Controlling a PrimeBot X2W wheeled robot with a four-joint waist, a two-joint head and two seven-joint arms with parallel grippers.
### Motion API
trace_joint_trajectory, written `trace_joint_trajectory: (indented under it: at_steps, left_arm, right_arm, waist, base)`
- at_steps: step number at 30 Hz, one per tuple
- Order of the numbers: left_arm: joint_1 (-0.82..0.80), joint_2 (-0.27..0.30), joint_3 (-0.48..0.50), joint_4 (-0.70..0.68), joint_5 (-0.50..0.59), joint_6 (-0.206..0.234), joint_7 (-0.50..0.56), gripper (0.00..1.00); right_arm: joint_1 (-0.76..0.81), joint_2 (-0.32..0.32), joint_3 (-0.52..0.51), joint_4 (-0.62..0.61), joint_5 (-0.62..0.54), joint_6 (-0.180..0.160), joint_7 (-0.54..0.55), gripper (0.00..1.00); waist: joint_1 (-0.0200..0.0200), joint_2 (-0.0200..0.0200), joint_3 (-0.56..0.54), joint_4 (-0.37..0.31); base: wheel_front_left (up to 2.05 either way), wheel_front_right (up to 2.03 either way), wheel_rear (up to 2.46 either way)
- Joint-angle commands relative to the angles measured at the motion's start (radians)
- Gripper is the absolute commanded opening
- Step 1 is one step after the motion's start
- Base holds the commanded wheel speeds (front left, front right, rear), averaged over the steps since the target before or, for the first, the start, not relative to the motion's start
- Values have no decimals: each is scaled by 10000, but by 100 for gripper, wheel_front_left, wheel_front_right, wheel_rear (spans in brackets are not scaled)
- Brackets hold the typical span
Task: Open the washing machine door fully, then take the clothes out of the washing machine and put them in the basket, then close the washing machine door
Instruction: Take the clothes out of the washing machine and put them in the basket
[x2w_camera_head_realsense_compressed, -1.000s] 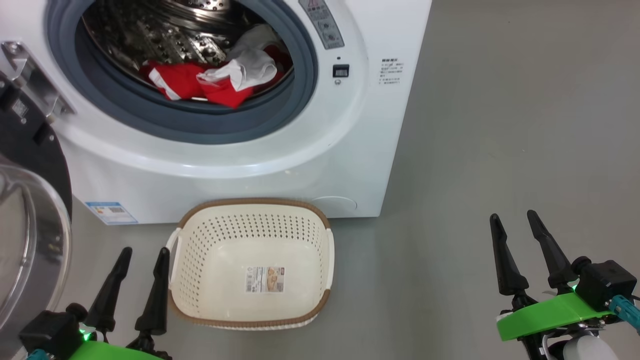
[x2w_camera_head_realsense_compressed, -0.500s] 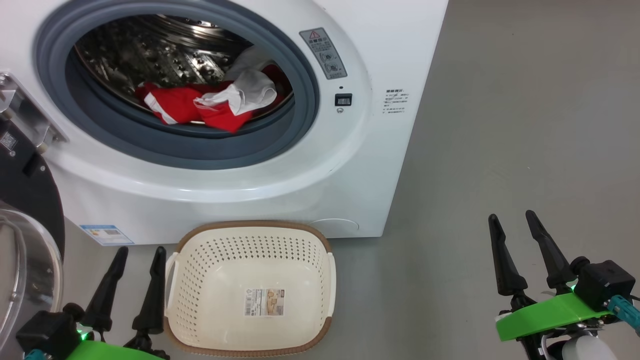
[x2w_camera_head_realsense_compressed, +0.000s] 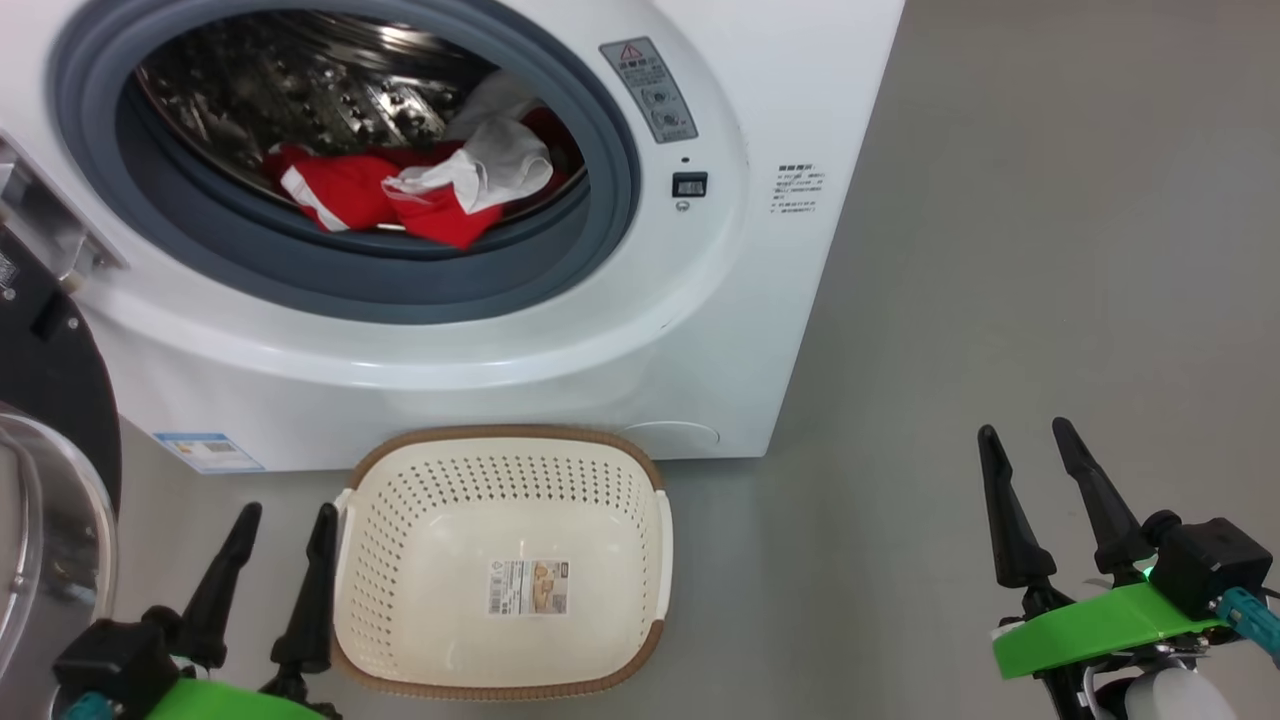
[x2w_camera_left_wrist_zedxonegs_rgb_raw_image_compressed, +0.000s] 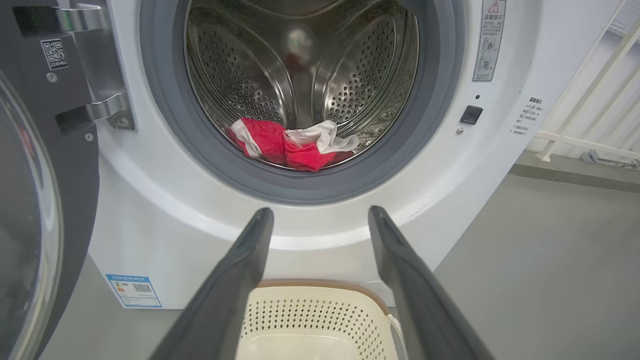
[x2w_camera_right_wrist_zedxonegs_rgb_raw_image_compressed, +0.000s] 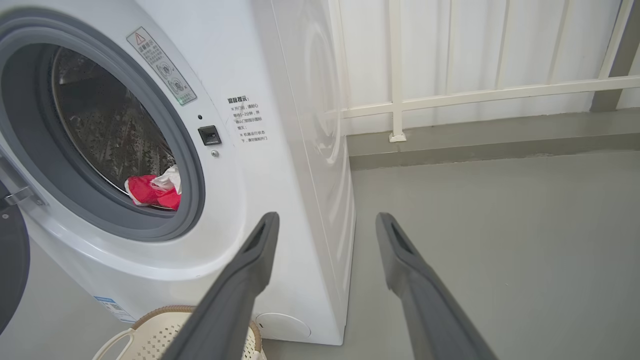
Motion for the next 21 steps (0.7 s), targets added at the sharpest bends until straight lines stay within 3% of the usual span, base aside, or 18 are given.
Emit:
trace_joint_trajectory:
  at_steps: [1, 9, 21]
  left_arm:
    - [-520, 149, 445, 29, 180, 15, -51, 100]
    - [-2024, 58, 301, 933, 541, 15, -51, 100]
    - [-6208, 351, -259, 3657, 1061, 15, -51, 100]
  right_arm:
    - [-305, -9, 168, -284, -77, 77, -65, 100]
    - [-630, -7, 184, -324, 16, 77, -65, 100]
    - [-1567, -6, 192, -516, 415, 77, -65, 100]
  waist:
    - [0, 0, 185, 27]
    - [0, 0, 863, -75]
    - [0, 0, 2772, -695]
  base:
    - [0, 0, 0]
    - [0, 0, 0]
    - [0, 0, 0]
